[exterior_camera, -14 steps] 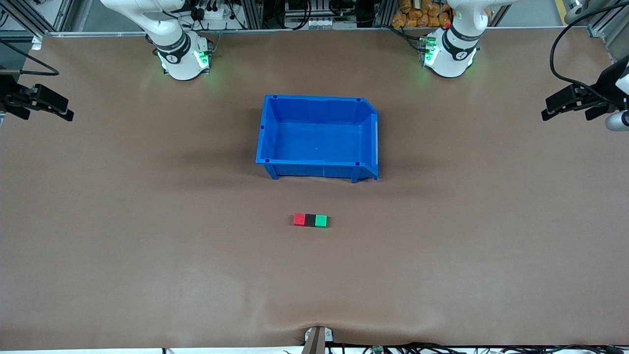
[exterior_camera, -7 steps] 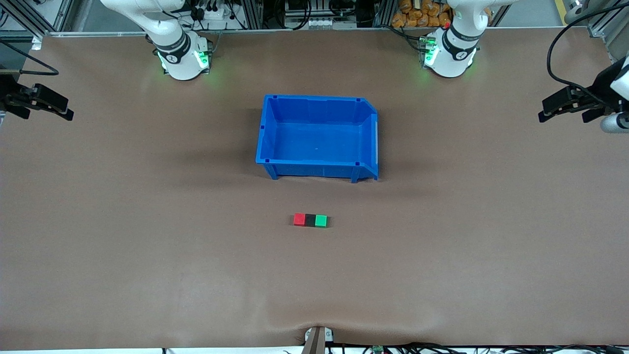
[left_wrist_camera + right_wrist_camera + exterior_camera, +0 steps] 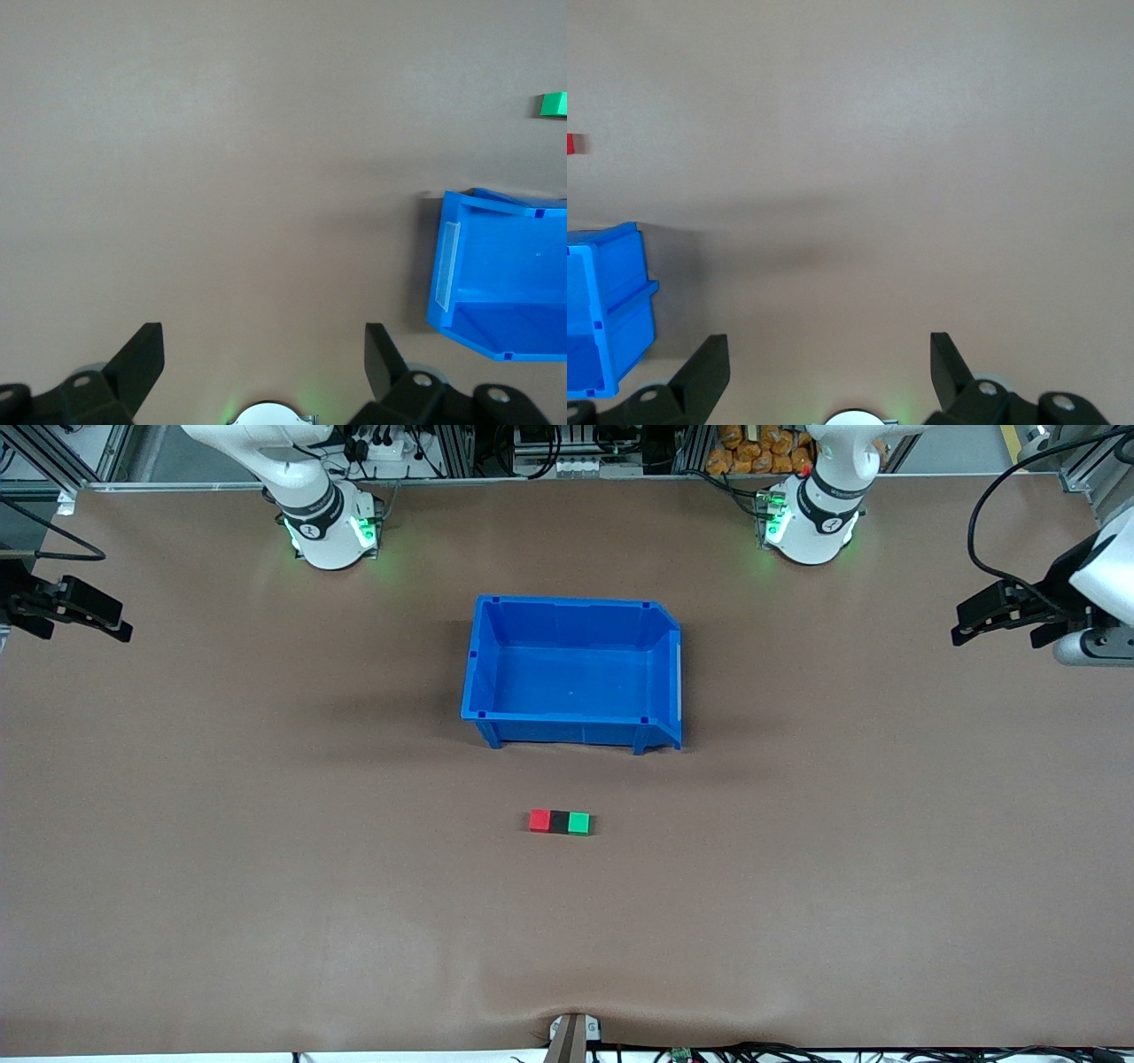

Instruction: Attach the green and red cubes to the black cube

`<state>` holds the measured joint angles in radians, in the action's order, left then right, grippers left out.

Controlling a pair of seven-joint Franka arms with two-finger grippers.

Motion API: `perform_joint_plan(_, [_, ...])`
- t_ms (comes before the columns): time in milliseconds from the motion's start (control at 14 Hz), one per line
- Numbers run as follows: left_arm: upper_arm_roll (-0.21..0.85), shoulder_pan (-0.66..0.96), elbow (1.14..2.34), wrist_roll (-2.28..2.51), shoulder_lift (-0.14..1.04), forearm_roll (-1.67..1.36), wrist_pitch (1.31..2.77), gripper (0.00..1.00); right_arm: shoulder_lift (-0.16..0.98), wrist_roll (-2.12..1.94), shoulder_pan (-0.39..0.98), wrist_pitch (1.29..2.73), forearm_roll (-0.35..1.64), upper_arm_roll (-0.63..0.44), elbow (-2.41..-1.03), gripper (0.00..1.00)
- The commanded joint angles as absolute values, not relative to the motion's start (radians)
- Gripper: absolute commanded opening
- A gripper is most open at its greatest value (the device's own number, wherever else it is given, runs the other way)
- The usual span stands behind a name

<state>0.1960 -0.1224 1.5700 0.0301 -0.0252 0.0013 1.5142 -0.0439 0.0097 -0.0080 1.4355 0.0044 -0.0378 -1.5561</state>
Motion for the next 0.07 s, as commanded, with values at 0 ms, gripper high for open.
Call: perform_joint_plan(0, [0.224,-0.123,1.546,0.048,-0.017,0.046,1.499,1.0,-0.058,0.005,-0.014,1.428,0.011,-0.034,-1.562,1.0])
